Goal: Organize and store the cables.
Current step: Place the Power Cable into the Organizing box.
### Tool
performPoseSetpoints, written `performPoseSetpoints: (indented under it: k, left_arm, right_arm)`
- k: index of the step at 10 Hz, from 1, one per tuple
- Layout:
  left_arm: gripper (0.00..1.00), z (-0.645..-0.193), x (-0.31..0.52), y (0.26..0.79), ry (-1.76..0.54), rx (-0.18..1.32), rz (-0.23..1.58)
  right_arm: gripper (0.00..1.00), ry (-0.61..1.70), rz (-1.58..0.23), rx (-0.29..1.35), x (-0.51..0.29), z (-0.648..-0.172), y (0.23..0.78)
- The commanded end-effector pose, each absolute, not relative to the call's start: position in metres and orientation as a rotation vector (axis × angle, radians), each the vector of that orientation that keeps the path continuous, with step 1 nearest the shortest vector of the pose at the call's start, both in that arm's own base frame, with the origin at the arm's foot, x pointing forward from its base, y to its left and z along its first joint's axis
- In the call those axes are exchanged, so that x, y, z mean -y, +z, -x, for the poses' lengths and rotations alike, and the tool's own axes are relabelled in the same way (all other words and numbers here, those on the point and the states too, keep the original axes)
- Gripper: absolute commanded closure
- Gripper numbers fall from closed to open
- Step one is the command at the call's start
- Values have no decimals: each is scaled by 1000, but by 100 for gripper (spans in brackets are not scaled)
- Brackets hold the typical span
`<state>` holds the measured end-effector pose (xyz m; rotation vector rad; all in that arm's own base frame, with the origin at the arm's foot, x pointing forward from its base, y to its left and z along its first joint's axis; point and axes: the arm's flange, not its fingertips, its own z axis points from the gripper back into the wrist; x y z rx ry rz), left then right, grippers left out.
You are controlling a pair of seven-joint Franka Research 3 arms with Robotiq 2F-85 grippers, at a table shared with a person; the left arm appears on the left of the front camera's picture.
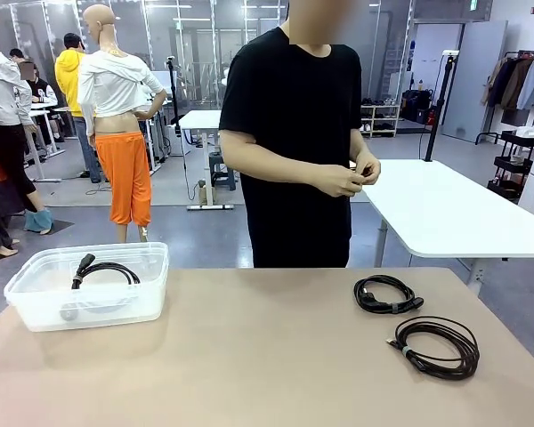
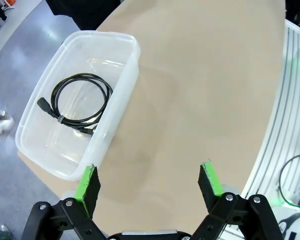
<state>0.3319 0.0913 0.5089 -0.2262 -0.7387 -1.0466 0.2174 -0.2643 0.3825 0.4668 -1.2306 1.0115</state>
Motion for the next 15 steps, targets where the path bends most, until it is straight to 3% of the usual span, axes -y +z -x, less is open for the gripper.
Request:
performPoseSetpoints:
  k: [1, 5, 6, 12, 15]
  left_arm:
    - [0, -332, -92, 509, -1059, 735, 223]
    - [0, -332, -92, 509, -1059, 735, 223]
    - [0, -332, -92, 509, -1059, 735, 223]
    - [0, -332, -92, 509, -1059, 735, 223]
    - [0, -332, -92, 509, -1059, 735, 223]
  right_arm:
    - [0, 1030, -459, 1237, 266, -216, 383]
    - [0, 1012, -467, 1231, 264, -217, 383]
    - [0, 1036, -435, 1157, 249, -226, 398]
    - [0, 1194, -364, 740, 115, -382, 484]
    - [0, 1283, -311, 510, 43, -459, 473]
